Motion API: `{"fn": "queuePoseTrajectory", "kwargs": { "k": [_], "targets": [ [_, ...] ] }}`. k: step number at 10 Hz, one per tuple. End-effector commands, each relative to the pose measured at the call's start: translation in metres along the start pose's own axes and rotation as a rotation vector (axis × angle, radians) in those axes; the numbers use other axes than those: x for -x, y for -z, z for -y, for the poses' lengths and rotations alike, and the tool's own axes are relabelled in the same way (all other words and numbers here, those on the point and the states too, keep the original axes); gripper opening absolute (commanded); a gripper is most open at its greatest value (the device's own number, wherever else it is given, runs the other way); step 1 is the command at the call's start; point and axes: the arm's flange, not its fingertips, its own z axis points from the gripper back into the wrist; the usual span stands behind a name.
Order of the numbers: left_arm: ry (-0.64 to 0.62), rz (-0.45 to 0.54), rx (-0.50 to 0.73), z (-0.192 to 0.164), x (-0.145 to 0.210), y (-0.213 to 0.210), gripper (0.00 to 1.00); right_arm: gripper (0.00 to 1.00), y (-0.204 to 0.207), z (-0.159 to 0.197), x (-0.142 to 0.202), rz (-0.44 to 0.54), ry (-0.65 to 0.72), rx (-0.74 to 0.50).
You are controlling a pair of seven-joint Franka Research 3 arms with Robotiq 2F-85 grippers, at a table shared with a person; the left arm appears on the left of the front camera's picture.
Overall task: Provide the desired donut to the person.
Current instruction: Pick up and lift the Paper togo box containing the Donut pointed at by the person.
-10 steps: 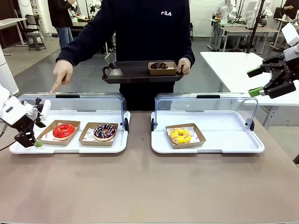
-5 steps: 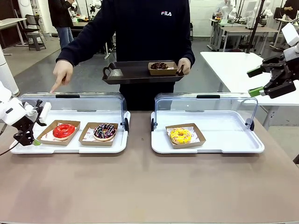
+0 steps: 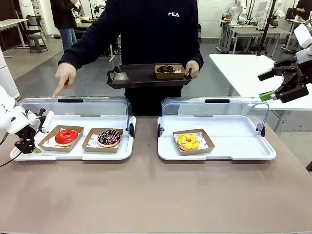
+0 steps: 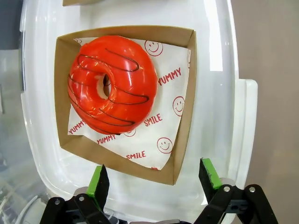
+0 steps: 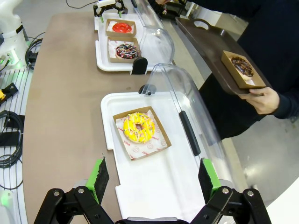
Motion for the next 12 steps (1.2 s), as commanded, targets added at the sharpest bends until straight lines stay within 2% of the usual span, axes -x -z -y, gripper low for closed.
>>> {"fn": "queuePoseTrajectory", "kwargs": {
  "k": [1,2,3,4,5,12],
  "targets": [
    [0.038,0.008,-0.044,-0.0051,0.0047,0.0074,0.44,1.0,0.0003,0.0005,0.0004,0.014,-0.009,0.001],
    [0.045,0.011,-0.032,-0.0048,0.0038,0.0067,0.44,1.0,0.0003,0.0005,0.0004,0.014,-0.009,0.001],
    [0.041,0.013,-0.028,-0.0052,0.0037,0.0058,0.0,1.0,0.0003,0.0005,0.0004,0.014,-0.009,0.001],
    [0.033,0.011,0.001,-0.0045,0.0027,0.0063,0.39,1.0,0.0003,0.0005,0.0004,0.014,-0.009,0.001],
    [0.035,0.014,0.007,-0.0039,0.002,0.0064,0.0,1.0,0.0003,0.0005,0.0004,0.014,-0.009,0.001],
    [0.062,0.004,0.073,0.0014,-0.0031,0.0047,0.0,1.0,0.0003,0.0005,0.0004,0.014,-0.009,0.001]
  ]
}}
